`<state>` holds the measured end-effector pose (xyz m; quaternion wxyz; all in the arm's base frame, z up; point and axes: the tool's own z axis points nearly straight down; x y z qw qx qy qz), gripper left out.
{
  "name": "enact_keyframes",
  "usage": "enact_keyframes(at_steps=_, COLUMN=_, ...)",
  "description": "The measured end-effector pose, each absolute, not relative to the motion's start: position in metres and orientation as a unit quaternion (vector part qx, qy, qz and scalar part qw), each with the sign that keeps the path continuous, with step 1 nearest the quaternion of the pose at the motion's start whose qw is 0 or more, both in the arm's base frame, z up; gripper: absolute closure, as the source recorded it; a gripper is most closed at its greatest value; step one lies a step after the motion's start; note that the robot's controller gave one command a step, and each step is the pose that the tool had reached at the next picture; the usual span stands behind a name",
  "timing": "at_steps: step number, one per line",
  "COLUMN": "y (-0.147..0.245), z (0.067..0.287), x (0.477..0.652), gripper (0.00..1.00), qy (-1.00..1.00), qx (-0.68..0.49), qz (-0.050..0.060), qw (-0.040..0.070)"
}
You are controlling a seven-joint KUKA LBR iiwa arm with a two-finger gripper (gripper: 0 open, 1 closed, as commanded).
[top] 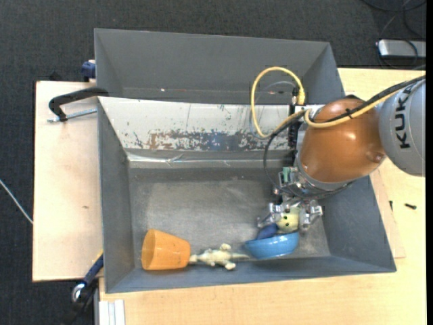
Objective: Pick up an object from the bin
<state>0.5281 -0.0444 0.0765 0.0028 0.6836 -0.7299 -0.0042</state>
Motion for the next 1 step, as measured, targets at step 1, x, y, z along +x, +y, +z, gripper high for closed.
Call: enact_keyframes(at_steps=1, y=-0.0852, z=0.3009, x=0.5512, gripper=1.00, qy=-0.632, qx=0.775, qz=0.004, qw=-0.003)
